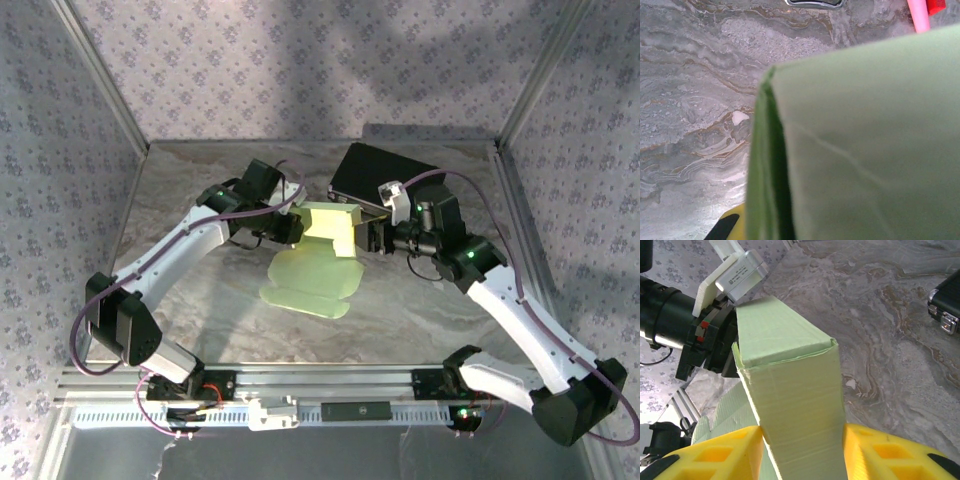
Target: Fold the paper box
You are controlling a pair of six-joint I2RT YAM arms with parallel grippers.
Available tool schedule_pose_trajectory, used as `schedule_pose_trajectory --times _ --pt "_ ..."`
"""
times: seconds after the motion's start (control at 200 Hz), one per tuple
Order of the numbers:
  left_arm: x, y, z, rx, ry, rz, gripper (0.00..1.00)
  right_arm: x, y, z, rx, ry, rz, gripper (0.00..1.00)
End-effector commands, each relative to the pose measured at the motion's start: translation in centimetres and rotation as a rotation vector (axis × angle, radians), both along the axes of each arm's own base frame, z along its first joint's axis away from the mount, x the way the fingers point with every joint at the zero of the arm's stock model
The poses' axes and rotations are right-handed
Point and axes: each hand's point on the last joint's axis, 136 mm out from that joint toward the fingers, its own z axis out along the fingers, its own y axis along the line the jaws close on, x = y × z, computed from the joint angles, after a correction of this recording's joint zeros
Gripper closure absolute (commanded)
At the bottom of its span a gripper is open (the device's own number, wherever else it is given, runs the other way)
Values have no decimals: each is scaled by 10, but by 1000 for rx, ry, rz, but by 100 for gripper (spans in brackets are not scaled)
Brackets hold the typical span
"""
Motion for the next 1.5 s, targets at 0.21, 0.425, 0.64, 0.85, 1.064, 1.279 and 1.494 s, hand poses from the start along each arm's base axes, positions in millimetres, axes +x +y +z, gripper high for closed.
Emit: schedule_pose_trajectory --times 0.21,0.425,0.64,0.85,1.064,1.279,1.494 --pt "-2 -9 9 -12 0 -27 100 3 4 10 -29 -46 -6 51" --pt "-1 -9 8 -1 -2 -25 100 2 6 9 -40 -46 -3 50" --pt "-1 -12 10 6 -8 -30 100 8 2 2 -87 -38 -43 52" --pt "-2 -12 10 14 -11 -20 100 17 -3 -6 -172 -44 -131 56" --pt "-4 -13 9 30 -13 -13 100 23 -8 -11 -248 -56 -224 70" --pt "-5 -13 11 47 -10 12 100 30 -14 -9 -351 -90 -335 79" --pt "-7 -19 10 56 2 36 100 32 -20 -16 -467 -104 -433 91"
